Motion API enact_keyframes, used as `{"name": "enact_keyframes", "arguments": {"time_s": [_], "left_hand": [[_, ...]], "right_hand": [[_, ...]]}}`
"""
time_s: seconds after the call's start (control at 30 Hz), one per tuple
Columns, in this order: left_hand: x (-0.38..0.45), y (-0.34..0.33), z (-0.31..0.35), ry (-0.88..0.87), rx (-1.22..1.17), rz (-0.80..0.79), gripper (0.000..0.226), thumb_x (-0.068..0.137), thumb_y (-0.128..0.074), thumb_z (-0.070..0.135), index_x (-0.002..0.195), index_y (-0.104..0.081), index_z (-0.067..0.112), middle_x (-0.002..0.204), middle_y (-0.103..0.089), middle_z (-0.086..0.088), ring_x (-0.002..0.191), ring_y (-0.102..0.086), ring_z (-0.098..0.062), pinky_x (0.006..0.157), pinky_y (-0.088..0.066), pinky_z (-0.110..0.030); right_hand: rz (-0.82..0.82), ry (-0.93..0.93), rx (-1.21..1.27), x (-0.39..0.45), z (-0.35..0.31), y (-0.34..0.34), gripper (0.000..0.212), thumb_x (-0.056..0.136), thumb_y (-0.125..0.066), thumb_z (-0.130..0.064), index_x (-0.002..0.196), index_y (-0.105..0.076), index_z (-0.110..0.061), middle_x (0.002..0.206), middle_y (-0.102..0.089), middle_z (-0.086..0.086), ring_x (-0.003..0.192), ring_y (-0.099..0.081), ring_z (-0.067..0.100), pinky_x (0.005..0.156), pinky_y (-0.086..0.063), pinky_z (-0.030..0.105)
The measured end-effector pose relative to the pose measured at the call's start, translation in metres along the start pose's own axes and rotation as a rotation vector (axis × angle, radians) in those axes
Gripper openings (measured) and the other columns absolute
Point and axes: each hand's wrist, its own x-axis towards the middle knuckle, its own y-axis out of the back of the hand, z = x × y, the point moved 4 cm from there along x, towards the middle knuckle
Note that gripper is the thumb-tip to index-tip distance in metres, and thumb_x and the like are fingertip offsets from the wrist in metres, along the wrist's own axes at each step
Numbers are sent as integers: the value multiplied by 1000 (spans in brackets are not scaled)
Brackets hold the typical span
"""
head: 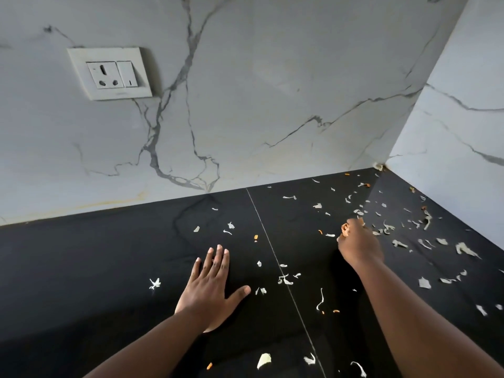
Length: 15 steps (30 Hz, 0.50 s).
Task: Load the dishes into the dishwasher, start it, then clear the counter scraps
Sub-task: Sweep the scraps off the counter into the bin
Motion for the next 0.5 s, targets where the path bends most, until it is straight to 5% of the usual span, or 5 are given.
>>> {"name": "enact_keyframes", "arguments": {"time_s": [0.5], "left_hand": [[-1, 2, -2, -49, -123, 71, 96, 85, -13, 77, 151, 16, 13, 158, 23, -2, 143, 26, -16, 119, 11, -39]], "right_hand": [[145, 138, 80, -165, -4, 30, 51, 89, -62, -22, 137, -44, -19, 131, -51, 7, 112, -55, 24, 89, -45, 35]]}}
